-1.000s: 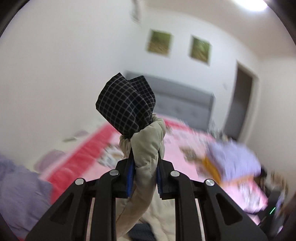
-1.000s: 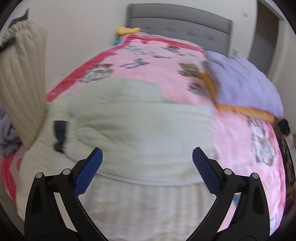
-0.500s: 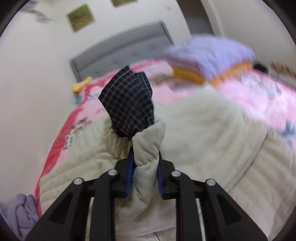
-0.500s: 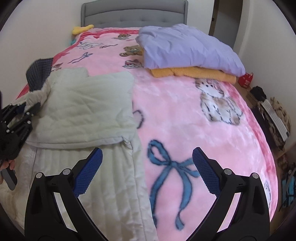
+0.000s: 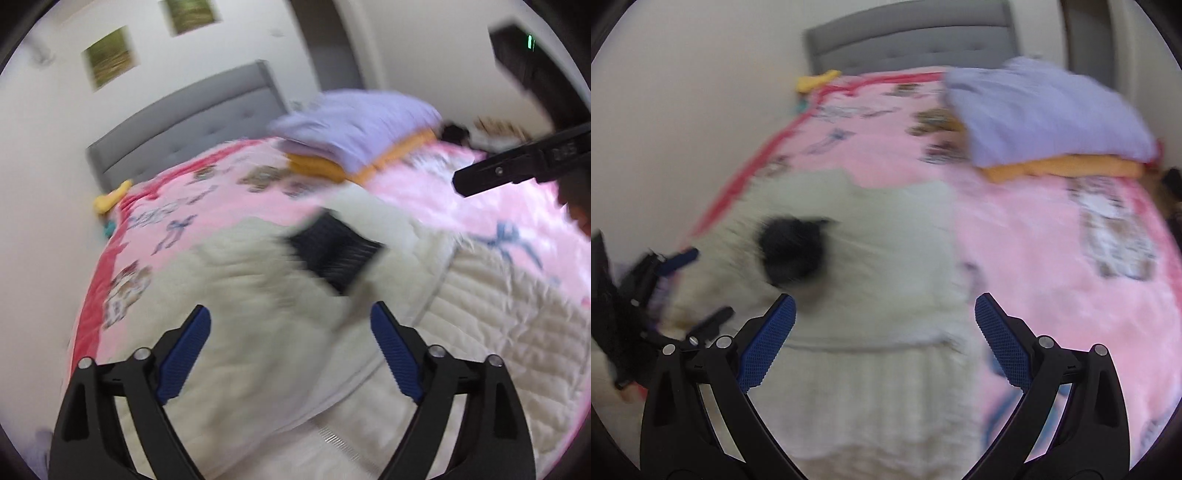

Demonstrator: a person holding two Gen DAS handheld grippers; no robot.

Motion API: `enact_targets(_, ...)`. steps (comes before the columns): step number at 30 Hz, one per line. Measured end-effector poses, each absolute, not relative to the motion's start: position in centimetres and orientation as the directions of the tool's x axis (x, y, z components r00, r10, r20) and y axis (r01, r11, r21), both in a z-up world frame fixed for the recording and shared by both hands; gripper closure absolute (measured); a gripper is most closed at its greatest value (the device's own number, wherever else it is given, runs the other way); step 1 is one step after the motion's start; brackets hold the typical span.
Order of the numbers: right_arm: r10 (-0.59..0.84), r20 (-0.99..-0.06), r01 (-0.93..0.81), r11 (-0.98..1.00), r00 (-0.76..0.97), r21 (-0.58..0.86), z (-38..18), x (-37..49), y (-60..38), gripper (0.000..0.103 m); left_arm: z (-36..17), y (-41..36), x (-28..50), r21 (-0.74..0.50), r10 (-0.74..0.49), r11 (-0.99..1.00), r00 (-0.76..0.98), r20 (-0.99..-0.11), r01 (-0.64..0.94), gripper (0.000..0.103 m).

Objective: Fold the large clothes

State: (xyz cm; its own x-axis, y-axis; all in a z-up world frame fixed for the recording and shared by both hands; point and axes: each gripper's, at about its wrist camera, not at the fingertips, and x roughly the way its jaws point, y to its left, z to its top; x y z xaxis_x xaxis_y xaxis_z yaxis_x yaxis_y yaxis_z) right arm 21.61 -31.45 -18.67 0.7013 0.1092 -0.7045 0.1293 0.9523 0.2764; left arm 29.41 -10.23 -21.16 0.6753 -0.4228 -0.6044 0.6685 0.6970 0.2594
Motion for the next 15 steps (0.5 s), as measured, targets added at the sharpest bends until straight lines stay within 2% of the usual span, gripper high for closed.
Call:
enact_targets(1,0.212,-0.663,0.046,0.936,0.718,0.349,-17.9,23.5,-30.8,0.01,-20.8,-8.8,30.1,0.236,-0.414,0.721,0.678,-0.607,0.651,0.01)
enact_targets(3,0.334,-0.604,-0.081,0.91,0.724,0.407,-16.9,26.4,-29.3,0.012,-20.6,-4.9,32.3,0.177,-0.363,0.781,0.666,-0.651,0.598,0.009)
enact_targets(6,0.433,-0.598,-0.196,0.886,0.674,0.42,-16.6,30.7,-26.6,0.023,-22.9,0.3,35.6,0.132,-0.257,0.84,0.6,-0.757,0.526,0.009)
enact_targets(7,0.45,-0.618,-0.226,0.884,0.645,0.409,-16.8,32.3,-25.4,0.028,-23.5,1.6,36.2,0.119,-0.237,0.854,0.582,-0.778,0.507,0.009)
enact_targets(11,0.432,-0.715,-0.235,0.901,0.55,0.364,-19.0,36.5,-21.8,0.033,-26.5,7.3,38.8,-0.035,-0.236,0.915,0.466,-0.853,0.401,0.009)
enact_targets(15,0.436,-0.766,-0.164,0.897,0.471,0.41,-22.1,37.8,-20.8,0.038,-28.3,9.7,39.1,-0.129,-0.274,0.93,0.416,-0.867,0.344,0.009)
